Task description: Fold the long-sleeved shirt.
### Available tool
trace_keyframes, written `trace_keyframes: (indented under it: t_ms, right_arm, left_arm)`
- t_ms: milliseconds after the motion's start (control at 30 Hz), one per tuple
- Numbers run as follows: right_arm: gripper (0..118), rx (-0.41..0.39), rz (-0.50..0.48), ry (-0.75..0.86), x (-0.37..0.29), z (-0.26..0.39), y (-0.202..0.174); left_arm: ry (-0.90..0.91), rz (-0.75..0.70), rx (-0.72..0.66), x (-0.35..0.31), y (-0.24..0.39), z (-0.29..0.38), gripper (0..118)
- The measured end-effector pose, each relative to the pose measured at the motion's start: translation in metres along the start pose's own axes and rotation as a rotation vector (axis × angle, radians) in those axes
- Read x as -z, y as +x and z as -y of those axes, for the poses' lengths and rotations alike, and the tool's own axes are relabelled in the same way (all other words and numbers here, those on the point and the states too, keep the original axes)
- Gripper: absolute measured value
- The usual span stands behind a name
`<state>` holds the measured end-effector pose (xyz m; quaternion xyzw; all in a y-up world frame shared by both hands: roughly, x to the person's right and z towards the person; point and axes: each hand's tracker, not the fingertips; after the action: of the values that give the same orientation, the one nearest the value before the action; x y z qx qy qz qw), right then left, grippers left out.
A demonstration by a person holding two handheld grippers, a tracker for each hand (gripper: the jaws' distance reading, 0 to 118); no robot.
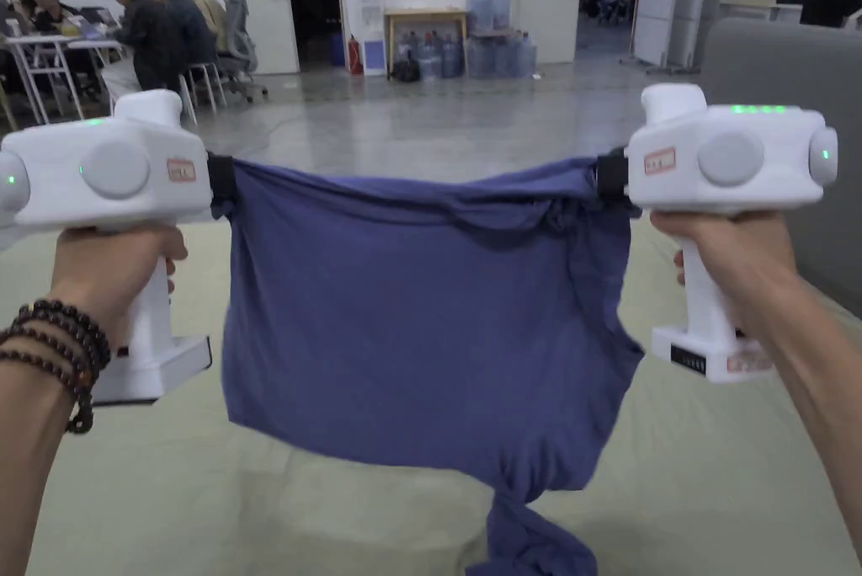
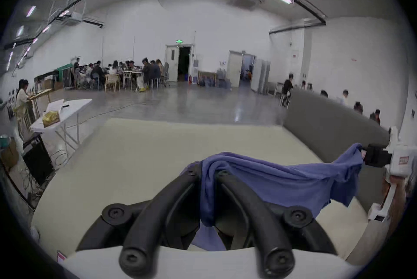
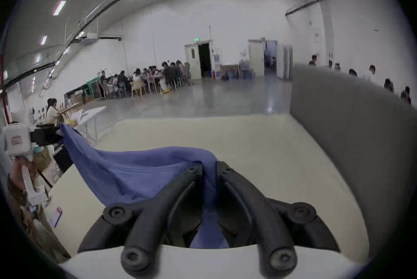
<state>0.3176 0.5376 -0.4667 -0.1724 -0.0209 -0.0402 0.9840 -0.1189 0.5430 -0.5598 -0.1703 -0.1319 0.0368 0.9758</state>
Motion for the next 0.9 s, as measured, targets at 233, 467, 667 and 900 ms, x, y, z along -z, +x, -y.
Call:
trace_keyframes:
  t_ms: [233,467,667,900]
  right_arm:
    - [13,0.054,0.036,0.101,0.034,-0.145,-0.005]
    - [13,0.048,0.032,0.127,0.051,-0.177,-0.008]
    - [13,0.077,0.025,0.049,0.110,-0.110,0.004]
    - [13,0.086,0.001,-0.072,0.156,-0.011,0.016]
  left_arm:
    - [0.090,-0.066,0.007,0.018,-0.001,-0.114,6]
    - [0.108,-0.093,0.010,0.042,0.002,-0.135,6]
    - [0.008,-0.131,0.061,0.098,-0.007,-0.077,6]
    - [-0.104,-0.126,0.009,0.135,-0.022,0.017,6]
